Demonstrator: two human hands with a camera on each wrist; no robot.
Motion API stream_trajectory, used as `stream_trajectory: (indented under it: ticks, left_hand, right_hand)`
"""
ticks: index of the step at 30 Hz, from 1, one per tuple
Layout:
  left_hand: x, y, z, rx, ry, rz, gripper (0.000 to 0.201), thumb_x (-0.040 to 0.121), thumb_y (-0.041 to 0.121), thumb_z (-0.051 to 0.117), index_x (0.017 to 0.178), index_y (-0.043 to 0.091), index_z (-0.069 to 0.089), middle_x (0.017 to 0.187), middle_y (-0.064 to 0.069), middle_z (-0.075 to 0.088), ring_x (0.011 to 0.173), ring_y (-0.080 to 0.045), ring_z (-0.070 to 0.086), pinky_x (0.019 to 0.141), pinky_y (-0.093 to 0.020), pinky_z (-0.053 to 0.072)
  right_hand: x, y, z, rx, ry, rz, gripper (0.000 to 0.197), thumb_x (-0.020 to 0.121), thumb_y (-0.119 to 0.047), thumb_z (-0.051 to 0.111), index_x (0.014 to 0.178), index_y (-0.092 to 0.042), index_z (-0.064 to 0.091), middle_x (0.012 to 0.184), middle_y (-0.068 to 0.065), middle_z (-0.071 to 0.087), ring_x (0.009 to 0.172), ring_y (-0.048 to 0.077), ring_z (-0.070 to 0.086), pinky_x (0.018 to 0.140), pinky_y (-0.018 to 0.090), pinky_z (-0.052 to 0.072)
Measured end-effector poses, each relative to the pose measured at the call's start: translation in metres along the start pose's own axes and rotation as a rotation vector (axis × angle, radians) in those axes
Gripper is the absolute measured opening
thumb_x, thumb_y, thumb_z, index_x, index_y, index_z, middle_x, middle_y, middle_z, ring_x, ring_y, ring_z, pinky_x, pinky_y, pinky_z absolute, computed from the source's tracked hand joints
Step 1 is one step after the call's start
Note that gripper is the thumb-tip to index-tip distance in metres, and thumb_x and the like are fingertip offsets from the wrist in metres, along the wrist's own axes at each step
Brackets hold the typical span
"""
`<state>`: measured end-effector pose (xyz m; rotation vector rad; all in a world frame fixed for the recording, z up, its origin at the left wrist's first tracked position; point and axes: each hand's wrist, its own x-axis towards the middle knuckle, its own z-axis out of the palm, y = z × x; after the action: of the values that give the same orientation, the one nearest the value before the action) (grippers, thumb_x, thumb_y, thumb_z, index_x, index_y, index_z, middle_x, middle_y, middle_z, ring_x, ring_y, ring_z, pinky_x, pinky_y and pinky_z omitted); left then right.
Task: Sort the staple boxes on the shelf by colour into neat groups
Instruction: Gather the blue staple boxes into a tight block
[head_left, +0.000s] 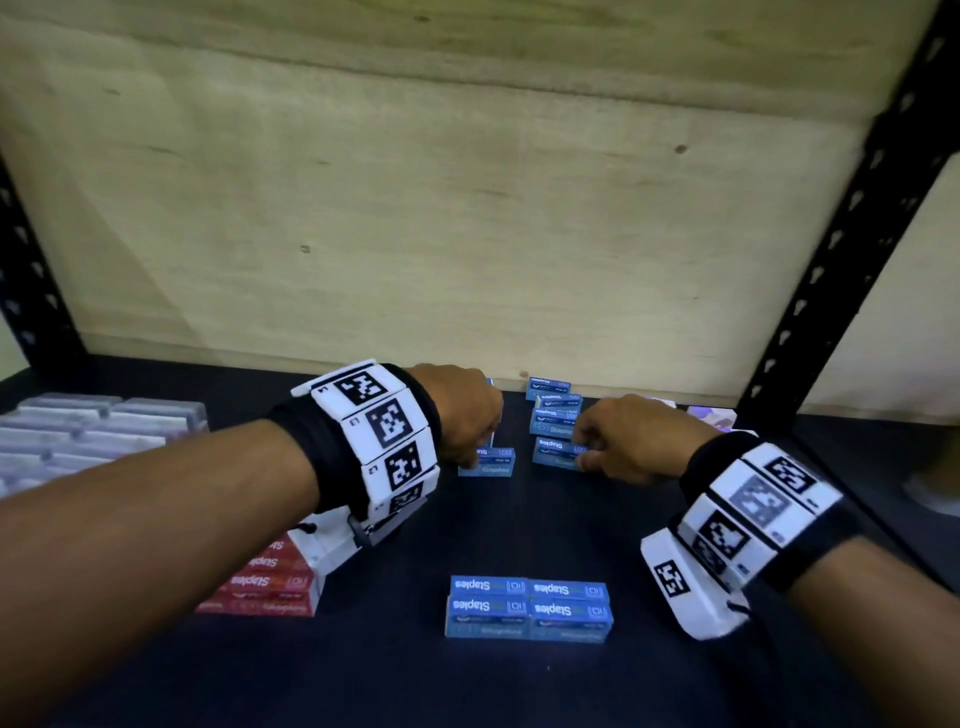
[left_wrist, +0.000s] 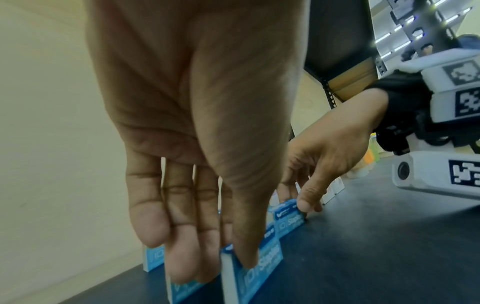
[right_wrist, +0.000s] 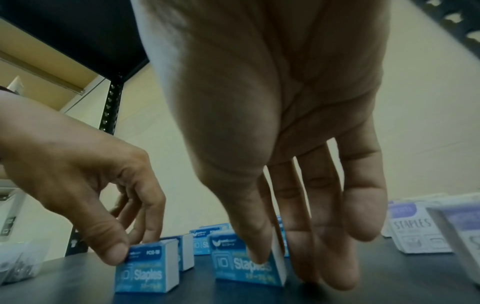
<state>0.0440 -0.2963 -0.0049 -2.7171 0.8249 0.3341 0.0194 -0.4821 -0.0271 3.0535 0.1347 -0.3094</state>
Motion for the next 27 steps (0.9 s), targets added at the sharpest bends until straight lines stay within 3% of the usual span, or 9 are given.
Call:
stream_trajectory:
  ticks: [5,9,14,18,24,27]
  left_hand:
    - [-0.012,-0.001,0.002,-0.025,-0.022,0.064,0.027,0.094,0.034,0.062,0.114,0.016,0.067,0.112,0.002,0.066,0.085,-0.012,0.05,0.06,-0.019,0.038]
    - [-0.029,-0.002,0.011,-0.119,-0.041,0.083,0.018,0.09,0.031,0.068,0.102,0.019,0.07,0.096,0.003,0.072,0.083,-0.012,0.061,0.076,-0.027,0.049]
    - [-0.052,0.001,0.02,-0.162,-0.048,0.095,0.018,0.087,0.033,0.071,0.1,0.02,0.07,0.093,0.004,0.074,0.087,-0.013,0.068,0.077,-0.026,0.053]
    - [-0.066,0.003,0.024,-0.18,-0.053,0.103,0.016,0.087,0.034,0.071,0.097,0.022,0.07,0.091,0.005,0.075,0.087,-0.012,0.068,0.076,-0.027,0.053]
    - [-0.078,0.006,0.027,-0.211,-0.094,0.123,0.014,0.086,0.036,0.071,0.095,0.025,0.07,0.09,0.006,0.076,0.088,-0.012,0.069,0.086,-0.034,0.057]
    - [-0.083,0.007,0.026,-0.22,-0.087,0.125,0.015,0.089,0.034,0.067,0.102,0.027,0.071,0.093,0.006,0.076,0.088,-0.008,0.068,0.084,-0.028,0.055]
  right_hand:
    - [-0.019,0.0,-0.005,0.048,-0.047,-0.043,0.018,0.089,-0.04,0.068,0.098,-0.026,0.072,0.094,-0.008,0.07,0.093,0.016,0.064,0.087,0.033,0.052]
    - [-0.038,0.0,-0.004,0.126,-0.104,-0.106,0.015,0.087,-0.037,0.071,0.096,-0.026,0.075,0.09,-0.008,0.074,0.089,0.011,0.067,0.086,0.029,0.054]
    - [-0.062,0.001,0.003,0.192,-0.148,-0.146,0.012,0.086,-0.037,0.073,0.096,-0.031,0.076,0.086,-0.015,0.075,0.081,0.001,0.065,0.082,0.022,0.05]
    - [-0.077,0.001,0.005,0.214,-0.203,-0.143,0.015,0.088,-0.038,0.07,0.1,-0.031,0.075,0.088,-0.014,0.075,0.086,0.006,0.069,0.083,0.022,0.051]
    - [-0.09,0.001,0.009,0.255,-0.228,-0.157,0.014,0.093,-0.031,0.065,0.104,-0.028,0.074,0.08,-0.012,0.073,0.068,-0.001,0.061,0.062,0.008,0.04]
    - [-0.092,0.001,0.011,0.314,-0.247,-0.165,0.018,0.098,-0.023,0.058,0.109,-0.022,0.072,0.087,-0.008,0.074,0.074,0.001,0.065,0.064,0.009,0.043]
